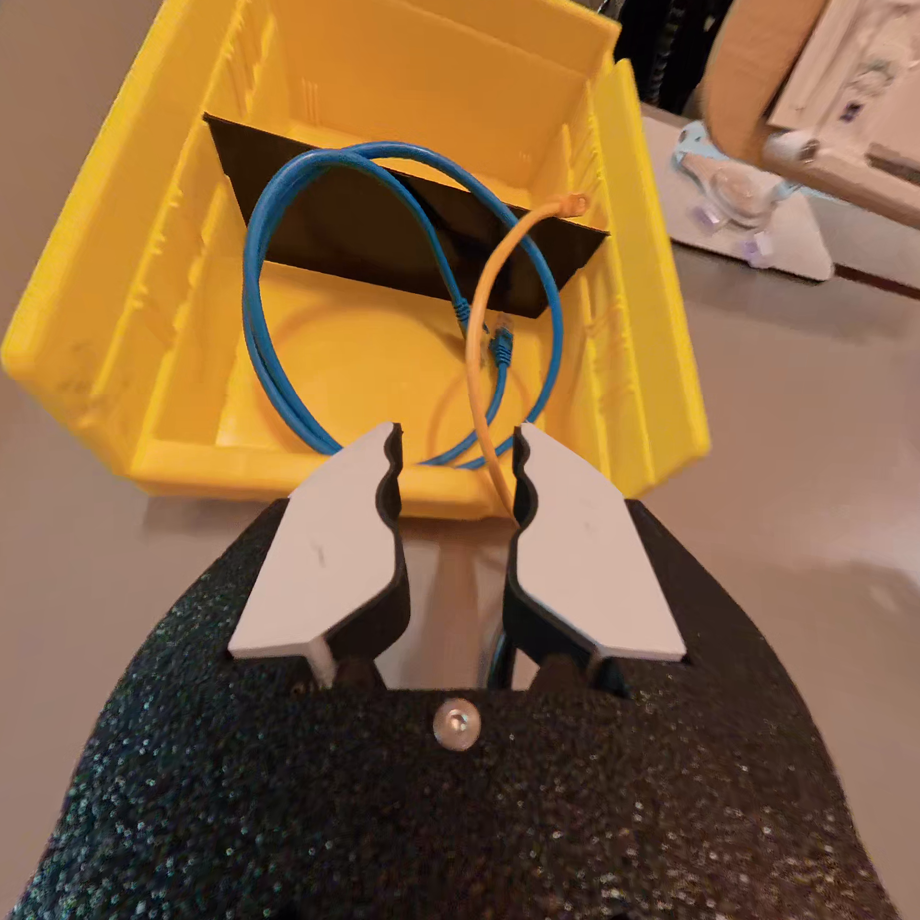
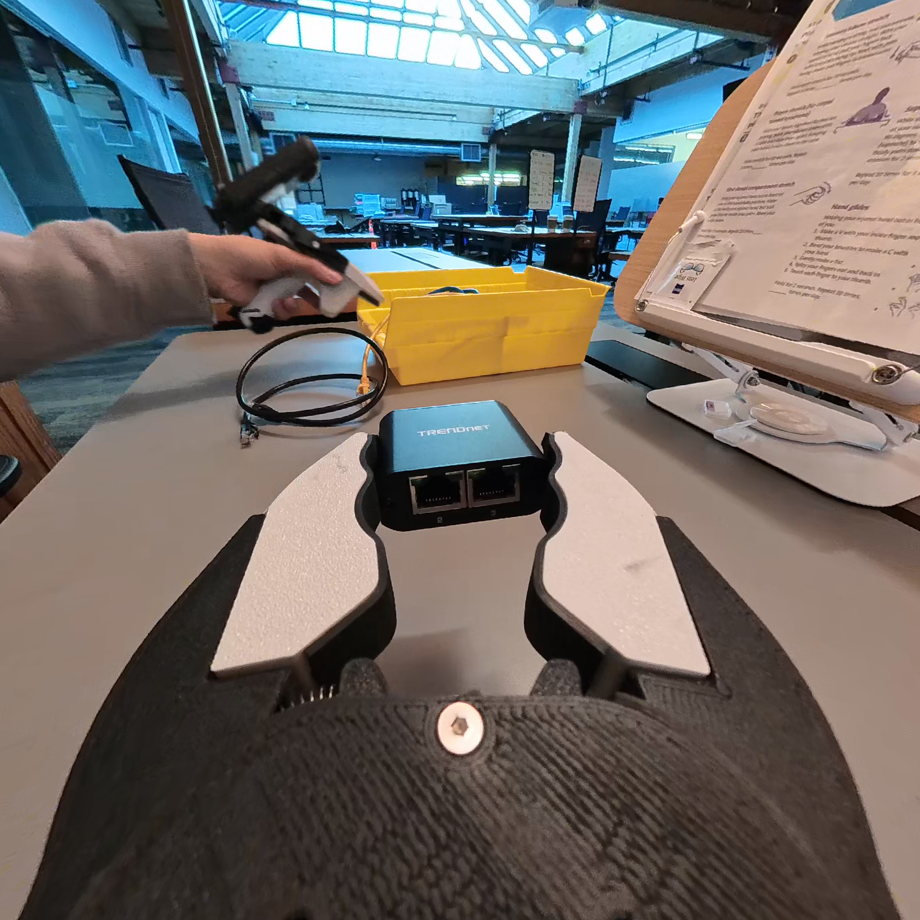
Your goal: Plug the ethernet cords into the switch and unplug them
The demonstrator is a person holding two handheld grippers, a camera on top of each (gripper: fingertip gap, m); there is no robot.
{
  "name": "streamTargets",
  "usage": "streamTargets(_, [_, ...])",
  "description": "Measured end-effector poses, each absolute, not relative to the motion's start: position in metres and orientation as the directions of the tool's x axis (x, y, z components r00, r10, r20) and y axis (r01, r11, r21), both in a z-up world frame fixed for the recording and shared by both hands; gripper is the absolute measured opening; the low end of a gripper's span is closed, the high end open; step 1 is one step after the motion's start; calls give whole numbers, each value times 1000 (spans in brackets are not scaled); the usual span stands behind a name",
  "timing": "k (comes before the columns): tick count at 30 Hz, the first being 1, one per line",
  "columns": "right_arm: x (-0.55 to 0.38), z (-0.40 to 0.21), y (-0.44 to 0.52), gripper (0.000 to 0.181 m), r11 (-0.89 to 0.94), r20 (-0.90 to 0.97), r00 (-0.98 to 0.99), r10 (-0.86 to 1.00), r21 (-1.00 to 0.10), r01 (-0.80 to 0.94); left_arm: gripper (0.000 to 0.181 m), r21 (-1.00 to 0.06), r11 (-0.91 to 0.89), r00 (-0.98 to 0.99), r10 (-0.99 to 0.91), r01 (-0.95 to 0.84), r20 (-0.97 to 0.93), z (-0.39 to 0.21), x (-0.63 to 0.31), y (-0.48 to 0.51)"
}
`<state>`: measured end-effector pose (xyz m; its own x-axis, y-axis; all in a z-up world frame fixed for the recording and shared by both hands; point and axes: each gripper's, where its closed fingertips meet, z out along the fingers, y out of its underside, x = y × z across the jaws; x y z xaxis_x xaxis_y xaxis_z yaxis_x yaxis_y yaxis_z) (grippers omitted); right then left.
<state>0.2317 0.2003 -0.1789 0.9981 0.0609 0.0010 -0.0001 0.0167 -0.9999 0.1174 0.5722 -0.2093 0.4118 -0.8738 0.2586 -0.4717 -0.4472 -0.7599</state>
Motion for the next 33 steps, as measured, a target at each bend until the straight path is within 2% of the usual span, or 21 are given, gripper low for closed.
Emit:
streamTargets(3, [233,-178,199,63,29,-6,998,59,-1000,-8,40,-707,-447,375,-887,-547,271,-222,136,569])
streamTargets(4, [233,-177,199,63,33,-9,998,59,-999,-11,35,-697,-430,363,-896,-574,254,-226,140,568])
streamTargets(5, [233,-177,198,63,35,-11,998,59,-999,-14,8,-697,-396,355,-910,-597,214,-228,142,569])
streamTargets(6, [233,-177,198,63,36,-13,998,60,-999,-15,6,-707,-368,356,-918,-604,174,-226,143,572])
streamTargets(9, [233,-177,198,63,37,-14,998,63,-999,-17,4,-786,-301,366,-925,-541,102,-187,145,579])
streamTargets(13, [232,-178,200,64,23,-12,997,71,-1000,-14,4,-914,-44,363,-925,-403,-116,-103,145,595])
streamTargets(16, [231,-179,200,64,19,-8,997,73,-1000,-9,4,-926,137,357,-895,-352,-268,-58,141,597])
streamTargets(18, [231,-179,200,63,15,-7,997,74,-1000,-8,4,-902,207,285,-901,-379,-326,-56,143,595])
streamTargets(20, [231,-179,201,63,14,-4,997,73,-1000,-5,4,-889,202,248,-913,-412,-322,-69,146,604])
streamTargets(22, [230,-179,201,63,14,-2,997,74,-1000,-3,4,-885,246,122,-941,-395,-316,-87,154,605])
streamTargets(24, [230,-179,200,63,16,0,997,74,-1000,-1,6,-852,338,42,-922,-400,-386,-104,156,613])
streamTargets(29, [231,-179,200,64,19,-2,997,72,-1000,-4,10,-778,381,76,-875,-500,-478,-135,158,636])
streamTargets(33, [231,-178,199,63,25,-4,998,69,-1000,-6,52,-758,352,193,-829,-549,-525,-138,145,647])
